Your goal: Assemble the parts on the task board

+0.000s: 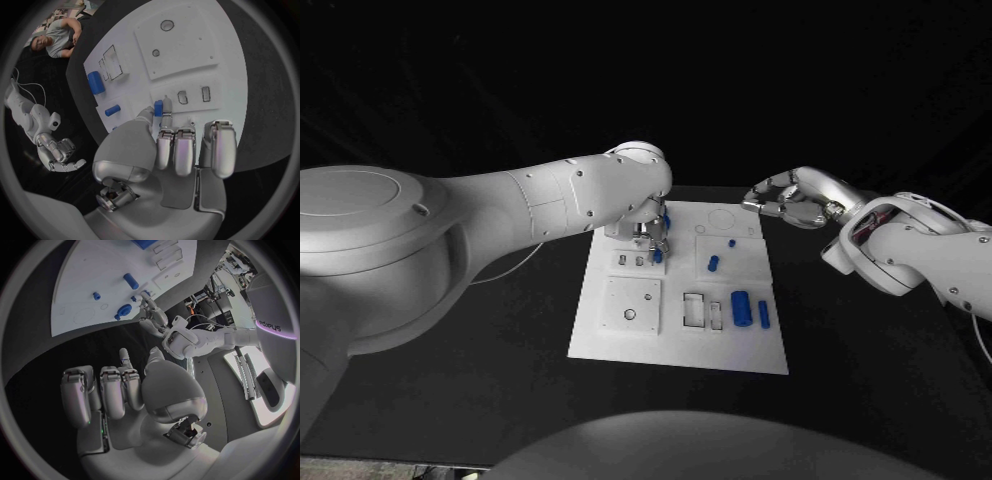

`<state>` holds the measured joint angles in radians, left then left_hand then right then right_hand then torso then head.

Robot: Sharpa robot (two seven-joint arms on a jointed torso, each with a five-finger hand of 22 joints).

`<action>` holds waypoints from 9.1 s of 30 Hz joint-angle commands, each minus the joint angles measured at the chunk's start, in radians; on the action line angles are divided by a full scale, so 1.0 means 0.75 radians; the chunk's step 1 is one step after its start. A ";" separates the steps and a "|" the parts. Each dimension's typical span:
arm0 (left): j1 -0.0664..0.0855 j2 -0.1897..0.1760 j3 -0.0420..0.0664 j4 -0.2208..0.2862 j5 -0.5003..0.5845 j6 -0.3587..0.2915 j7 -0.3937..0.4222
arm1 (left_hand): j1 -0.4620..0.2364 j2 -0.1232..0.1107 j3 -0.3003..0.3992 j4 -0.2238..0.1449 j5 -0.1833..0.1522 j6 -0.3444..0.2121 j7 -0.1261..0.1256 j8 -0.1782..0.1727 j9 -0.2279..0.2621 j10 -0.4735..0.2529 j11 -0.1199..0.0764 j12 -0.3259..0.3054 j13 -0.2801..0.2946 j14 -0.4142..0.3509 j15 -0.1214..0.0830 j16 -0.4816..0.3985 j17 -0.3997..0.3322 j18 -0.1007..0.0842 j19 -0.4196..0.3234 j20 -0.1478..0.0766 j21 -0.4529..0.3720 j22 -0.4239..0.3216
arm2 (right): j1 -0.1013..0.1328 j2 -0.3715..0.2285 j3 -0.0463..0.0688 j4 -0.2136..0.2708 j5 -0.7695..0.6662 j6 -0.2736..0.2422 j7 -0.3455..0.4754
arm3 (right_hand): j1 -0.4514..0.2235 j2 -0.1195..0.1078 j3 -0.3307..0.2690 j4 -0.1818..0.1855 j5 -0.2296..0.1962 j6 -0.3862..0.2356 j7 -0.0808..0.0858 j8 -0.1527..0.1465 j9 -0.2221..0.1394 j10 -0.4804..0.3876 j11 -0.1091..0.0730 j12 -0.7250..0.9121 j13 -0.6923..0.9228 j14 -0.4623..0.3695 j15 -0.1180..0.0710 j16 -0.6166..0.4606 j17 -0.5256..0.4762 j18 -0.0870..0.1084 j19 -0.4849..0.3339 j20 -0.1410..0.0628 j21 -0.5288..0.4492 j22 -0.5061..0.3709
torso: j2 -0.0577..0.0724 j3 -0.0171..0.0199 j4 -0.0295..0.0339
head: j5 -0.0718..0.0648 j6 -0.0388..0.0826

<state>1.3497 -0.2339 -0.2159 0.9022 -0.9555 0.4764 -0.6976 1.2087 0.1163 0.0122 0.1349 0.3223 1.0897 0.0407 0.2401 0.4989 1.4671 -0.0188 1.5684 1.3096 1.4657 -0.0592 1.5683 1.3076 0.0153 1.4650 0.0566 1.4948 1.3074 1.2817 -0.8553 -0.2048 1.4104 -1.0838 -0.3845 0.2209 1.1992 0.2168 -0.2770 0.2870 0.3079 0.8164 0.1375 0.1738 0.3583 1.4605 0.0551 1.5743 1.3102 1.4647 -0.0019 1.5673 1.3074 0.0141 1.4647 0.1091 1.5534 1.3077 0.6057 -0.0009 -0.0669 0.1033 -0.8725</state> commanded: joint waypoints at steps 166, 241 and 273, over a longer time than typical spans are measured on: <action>-0.135 -0.149 -0.003 0.236 -0.202 -0.382 -0.227 | -0.231 -0.133 0.248 0.112 -0.196 -0.038 -0.005 0.033 0.246 0.138 -0.026 0.003 0.348 0.140 -0.039 0.003 0.351 0.029 0.009 -0.043 -0.055 0.213 | -0.102 -0.044 -0.001 -0.042 -0.011 0.023 -0.003 | 0.034 0.003 -0.004 -0.008 0.009 -0.003 0.003 0.001 -0.010 0.147 0.005 -0.005 0.347 0.141 0.008 0.005 0.351 -0.003 0.095 0.009 -0.024 0.330 | -0.068 0.0371 0.0753 | 0.018 0.000; -0.137 -0.170 -0.002 0.247 -0.162 -0.443 -0.201 | -0.299 -0.116 0.093 0.207 -0.179 -0.202 -0.025 0.333 0.758 0.138 -0.041 0.003 0.348 0.140 -0.049 0.003 0.351 0.029 0.021 -0.051 -0.072 0.229 | -0.114 -0.041 -0.001 -0.051 -0.011 0.040 -0.010 | 0.035 0.007 -0.005 -0.004 0.013 -0.001 0.004 0.001 -0.010 0.147 0.006 -0.005 0.347 0.141 0.009 0.005 0.351 -0.002 0.093 0.009 -0.026 0.329 | -0.067 0.0384 0.0754 | 0.018 0.000; -0.137 -0.170 -0.002 0.248 -0.154 -0.437 -0.198 | -0.285 -0.099 0.112 0.202 0.011 -0.252 -0.043 0.455 0.955 0.138 -0.056 0.003 0.347 0.140 -0.061 0.003 0.351 0.029 0.022 -0.061 -0.079 0.238 | -0.128 -0.036 -0.001 -0.060 -0.011 0.045 -0.015 | 0.033 0.013 -0.005 -0.001 0.014 0.001 0.004 0.001 -0.011 0.147 0.006 -0.005 0.347 0.141 0.009 0.005 0.351 0.000 0.089 0.009 -0.031 0.327 | -0.068 0.0385 0.0751 | 0.018 0.000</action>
<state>1.2468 -0.3628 -0.2177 1.0861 -1.0763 0.1507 -0.6983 0.9852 0.0410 0.0916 0.2866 0.3273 0.9074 0.0050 0.5763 1.2144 1.4650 -0.0558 1.5684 1.3088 1.4693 -0.0984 1.5683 1.3074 0.0255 1.4686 0.0175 1.4405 1.3075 1.1869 -0.8826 -0.2056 1.3660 -1.0858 -0.3648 0.2110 1.2200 0.2192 -0.2798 0.2842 0.3158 0.8164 0.1375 0.1738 0.3517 1.4570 0.0617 1.5750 1.3099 1.4648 -0.0017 1.5673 1.3078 0.0140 1.4646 0.1091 1.5344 1.3073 0.5549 0.0282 -0.0106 0.1168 -0.8725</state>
